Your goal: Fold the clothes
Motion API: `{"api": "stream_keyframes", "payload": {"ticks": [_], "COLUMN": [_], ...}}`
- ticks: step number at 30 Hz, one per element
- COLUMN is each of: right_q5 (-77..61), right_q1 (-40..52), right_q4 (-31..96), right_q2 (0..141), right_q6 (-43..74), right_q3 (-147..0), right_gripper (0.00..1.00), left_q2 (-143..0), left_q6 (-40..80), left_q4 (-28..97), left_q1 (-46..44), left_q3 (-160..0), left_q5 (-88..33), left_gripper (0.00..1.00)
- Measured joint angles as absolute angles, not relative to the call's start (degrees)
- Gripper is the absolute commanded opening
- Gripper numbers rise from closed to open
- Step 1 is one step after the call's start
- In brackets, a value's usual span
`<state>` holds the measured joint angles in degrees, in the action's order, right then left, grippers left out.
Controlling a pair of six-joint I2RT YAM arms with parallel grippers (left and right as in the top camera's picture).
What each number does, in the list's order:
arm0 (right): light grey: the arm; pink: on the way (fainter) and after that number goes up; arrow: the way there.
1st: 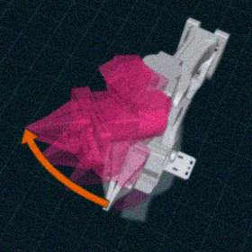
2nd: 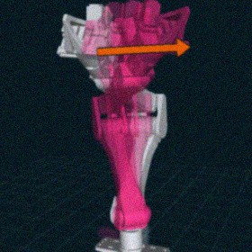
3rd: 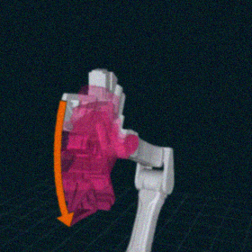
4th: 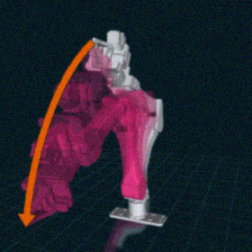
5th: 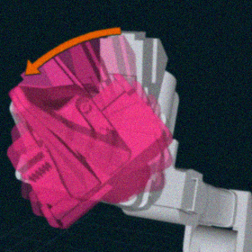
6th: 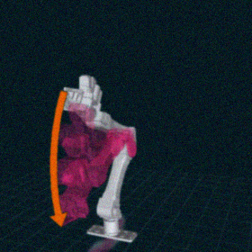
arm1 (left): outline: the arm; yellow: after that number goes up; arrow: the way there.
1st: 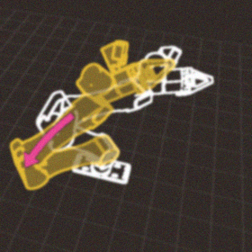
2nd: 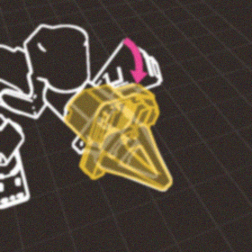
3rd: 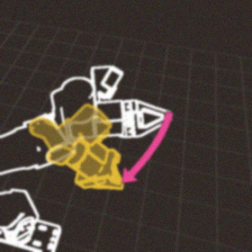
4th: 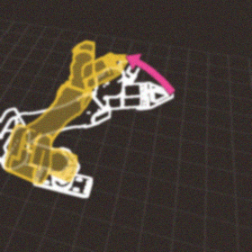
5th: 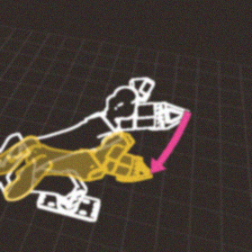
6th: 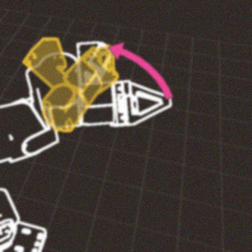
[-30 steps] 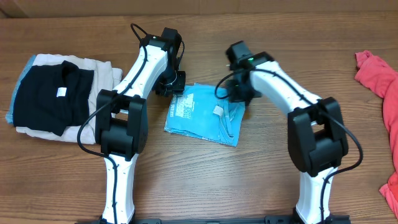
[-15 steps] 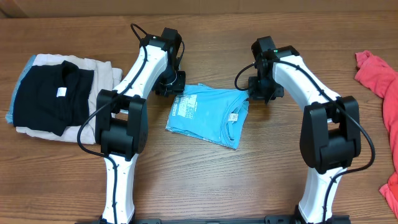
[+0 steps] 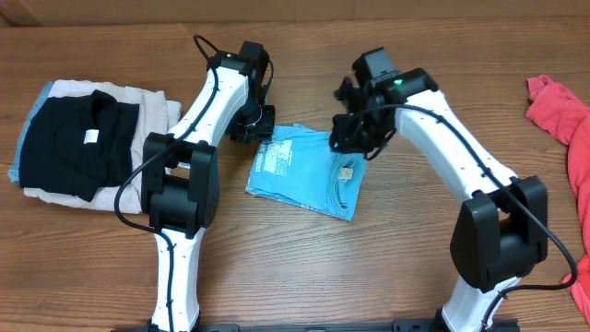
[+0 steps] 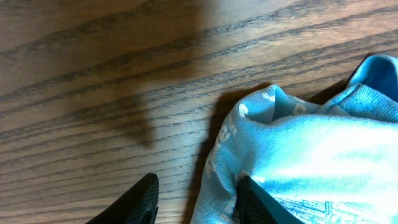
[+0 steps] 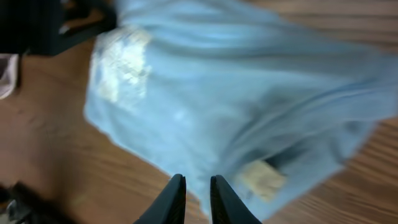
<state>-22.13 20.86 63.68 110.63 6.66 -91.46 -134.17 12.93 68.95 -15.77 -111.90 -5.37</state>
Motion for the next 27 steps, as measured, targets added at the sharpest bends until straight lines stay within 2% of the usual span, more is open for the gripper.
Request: {"api": "stream_keyframes", "payload": {"ticks": [12,21,27], "right_q5": [-23.22,-10.33,-5.17], "right_q1": [24.03,23.99,23.99], "right_q4": [62.89,64.99,64.53], "right_q2": [110.93,111.18,111.18], "right_q6": [6.35,9.91,12.4], "right_q3": [-79.42,-74.85,-74.83], "right_gripper": [0.18,0.18,0.17], "left_q2": [-134.17,-134.17,-134.17], "left_q6": [12.93,12.91,12.93], "left_q4": [68.97,69.43,73.97], "left_q1": [-15.77,-15.77,-15.77], "left_q3": [-111.9,-111.9,-111.9], "left_q5": [-5.37,-5.37,-5.37], "left_gripper": [0.45,0.45,0.45]}}
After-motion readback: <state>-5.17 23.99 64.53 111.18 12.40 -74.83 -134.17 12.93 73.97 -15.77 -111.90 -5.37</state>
